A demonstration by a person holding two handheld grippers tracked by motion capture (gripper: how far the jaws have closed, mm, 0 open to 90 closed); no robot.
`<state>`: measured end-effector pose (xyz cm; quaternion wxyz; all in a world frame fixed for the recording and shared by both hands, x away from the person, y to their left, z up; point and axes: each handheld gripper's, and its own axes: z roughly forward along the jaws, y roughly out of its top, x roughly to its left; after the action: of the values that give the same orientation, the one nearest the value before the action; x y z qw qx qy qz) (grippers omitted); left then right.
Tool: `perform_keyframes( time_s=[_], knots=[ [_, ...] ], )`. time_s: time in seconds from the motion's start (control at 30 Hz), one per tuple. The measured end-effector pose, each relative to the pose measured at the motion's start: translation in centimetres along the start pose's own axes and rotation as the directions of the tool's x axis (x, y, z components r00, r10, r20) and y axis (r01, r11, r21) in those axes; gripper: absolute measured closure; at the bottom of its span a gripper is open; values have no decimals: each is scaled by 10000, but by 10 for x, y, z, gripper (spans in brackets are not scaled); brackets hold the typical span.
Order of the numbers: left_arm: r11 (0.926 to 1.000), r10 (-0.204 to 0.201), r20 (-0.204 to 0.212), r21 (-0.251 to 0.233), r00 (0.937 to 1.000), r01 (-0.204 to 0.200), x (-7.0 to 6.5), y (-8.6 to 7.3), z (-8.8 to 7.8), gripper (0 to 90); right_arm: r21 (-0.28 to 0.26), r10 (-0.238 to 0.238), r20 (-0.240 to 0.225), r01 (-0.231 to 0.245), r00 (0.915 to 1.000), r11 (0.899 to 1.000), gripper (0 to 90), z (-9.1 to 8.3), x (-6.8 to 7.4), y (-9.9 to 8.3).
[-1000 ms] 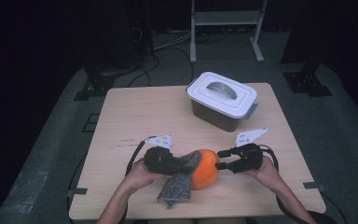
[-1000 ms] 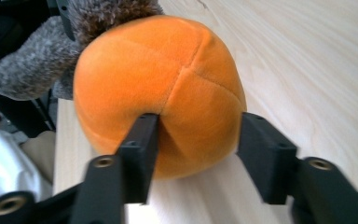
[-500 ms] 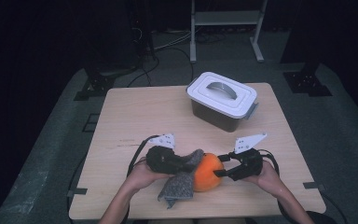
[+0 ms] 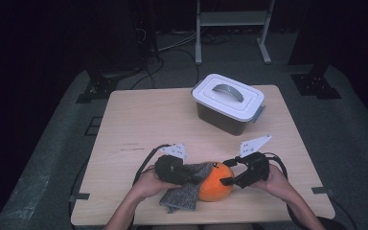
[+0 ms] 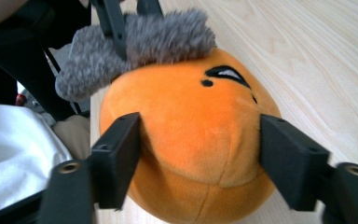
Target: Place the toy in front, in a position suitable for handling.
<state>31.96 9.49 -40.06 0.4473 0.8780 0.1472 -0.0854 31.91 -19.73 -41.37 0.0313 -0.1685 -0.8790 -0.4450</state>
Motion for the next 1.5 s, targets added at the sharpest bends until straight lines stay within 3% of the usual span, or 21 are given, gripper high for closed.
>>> perform_keyframes(
  time_s=[0.13, 0.3, 0.43, 0.57, 0.67, 0.73, 0.87, 1.0, 1.07, 1.1, 1.27, 1.37, 1.5],
  knots=[
    [9999, -17, -74, -123, 10000, 16, 0, 1, -1, 737, 27, 38, -189, -38, 9998, 10000, 333, -3, -1, -7],
    [10000, 66, 625, 25, 9980, -68, -7, 1, 13, 737, -422, 418, -203, -426, 9989, 9982, 267, -11, 0, -3],
    [9995, 230, 679, 196, 9974, -244, -10, 2, 16, 737, 78, 329, -133, -328, 9994, 9994, 261, 2, 4, 3],
    [9999, 75, 410, -74, 9991, -72, -5, 2, 6, 737, 156, 465, -52, -464, 9989, 9988, 422, 9, 3, 1],
    [9999, 26, 293, -105, 9996, -23, -3, 2, 3, 737, 35, -27, 8, 27, 10000, 10000, 558, 10, 7, 1],
    [9999, 119, 234, -96, 9997, -117, -4, 4, 2, 737, -235, -426, 70, 428, 9991, 9988, 603, 8, 9, 5],
    [9990, 164, -75, -422, 9998, -167, -3, 6, -8, 736, -788, -1017, 298, 1037, 9944, 9915, 605, 7, 11, 11],
    [9975, -40, -443, -710, 9990, 9, 0, 6, -14, 735, -795, -1429, 485, 1464, 9885, 9860, 599, 7, 8, 13],
    [9981, -55, -512, -618, 9987, 23, 1, 5, -12, 735, -693, -1361, 358, 1383, 9900, 9880, 557, 9, 3, 9],
    [9997, -98, -553, -216, 9984, 86, 4, 0, -3, 735, -677, -1181, 263, 1196, 9927, 9905, 508, 7, -1, 7],
    [9999, -86, 3, -98, 10000, 86, -1, -2, 10, 736, -506, 13, -4, -13, 10000, 9987, 289, 1, -8, 8],
    [10000, -31, 660, 64, 9978, 27, -6, 0, 16, 736, -363, -81, 137, 86, 9999, 9993, 273, 3, -3, 11],
    [9999, 25, 458, 164, 9989, -33, -6, 1, 13, 734, -202, 195, 246, -190, 9995, 9996, 295, 16, -5, 6]
  ],
)
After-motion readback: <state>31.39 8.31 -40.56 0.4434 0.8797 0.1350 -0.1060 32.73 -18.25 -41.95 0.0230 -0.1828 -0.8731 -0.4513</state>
